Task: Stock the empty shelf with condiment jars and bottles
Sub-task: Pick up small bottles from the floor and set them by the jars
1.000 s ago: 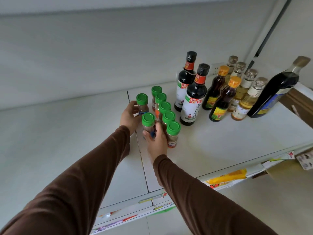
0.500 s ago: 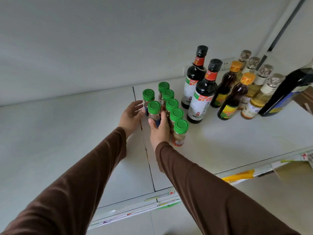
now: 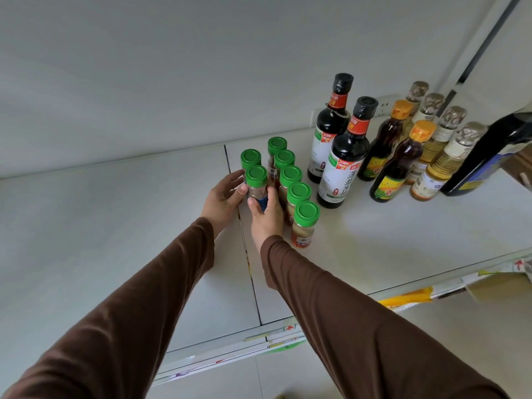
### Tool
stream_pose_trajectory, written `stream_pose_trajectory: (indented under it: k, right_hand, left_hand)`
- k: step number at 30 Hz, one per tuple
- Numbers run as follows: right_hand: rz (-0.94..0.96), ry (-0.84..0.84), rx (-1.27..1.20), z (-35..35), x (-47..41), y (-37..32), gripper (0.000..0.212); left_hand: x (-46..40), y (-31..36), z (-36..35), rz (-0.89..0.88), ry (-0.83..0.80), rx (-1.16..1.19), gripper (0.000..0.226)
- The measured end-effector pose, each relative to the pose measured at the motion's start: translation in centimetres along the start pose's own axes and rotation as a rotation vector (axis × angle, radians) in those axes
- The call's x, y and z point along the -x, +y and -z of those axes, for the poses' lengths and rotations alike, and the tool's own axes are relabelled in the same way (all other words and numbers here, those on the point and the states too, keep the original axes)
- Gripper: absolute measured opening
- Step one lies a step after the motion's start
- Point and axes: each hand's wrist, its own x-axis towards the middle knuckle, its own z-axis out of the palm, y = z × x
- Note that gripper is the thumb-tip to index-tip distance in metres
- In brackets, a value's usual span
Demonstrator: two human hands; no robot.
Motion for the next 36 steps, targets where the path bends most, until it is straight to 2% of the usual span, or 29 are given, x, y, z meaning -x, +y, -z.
stream_pose_trajectory:
  k: [9, 14, 19, 27, 32, 36]
  right_hand:
    - [-0.016, -0.049, 0.001, 0.1, -0.2, -0.1, 0.063]
    - [-0.077, -0.094, 0.003, 0.6, 0.8, -0.4, 0.068]
    - [-0.133, -0.175, 0.039, 2.5, 2.7, -0.7, 0.068]
    - [-0.099, -0.365, 0.105, 7.0, 7.4, -1.2, 0.059]
    - [0.059, -0.500, 0.274, 11.6, 9.3, -1.1, 0.055]
    - [0.192, -0.583, 0.402, 17.1, 10.1, -0.1, 0.055]
  left_hand:
    - [0.4, 0.3, 0.2, 0.025, -0.020, -0.026, 0.048]
    - [0.8, -0.1, 0.5, 0.055, 0.024, -0.052, 0.070]
    - [2.7, 0.8, 0.4, 0.067, 0.072, -0.164, 0.045]
    - [8.6, 2.5, -0.7, 0.085, 0.156, -0.532, 0.035]
    - [13.3, 3.5, -3.4, 0.057, 0.164, -0.832, 0.038]
    - [16.6, 4.1, -7.8, 0.071, 0.184, -0.957, 0.041]
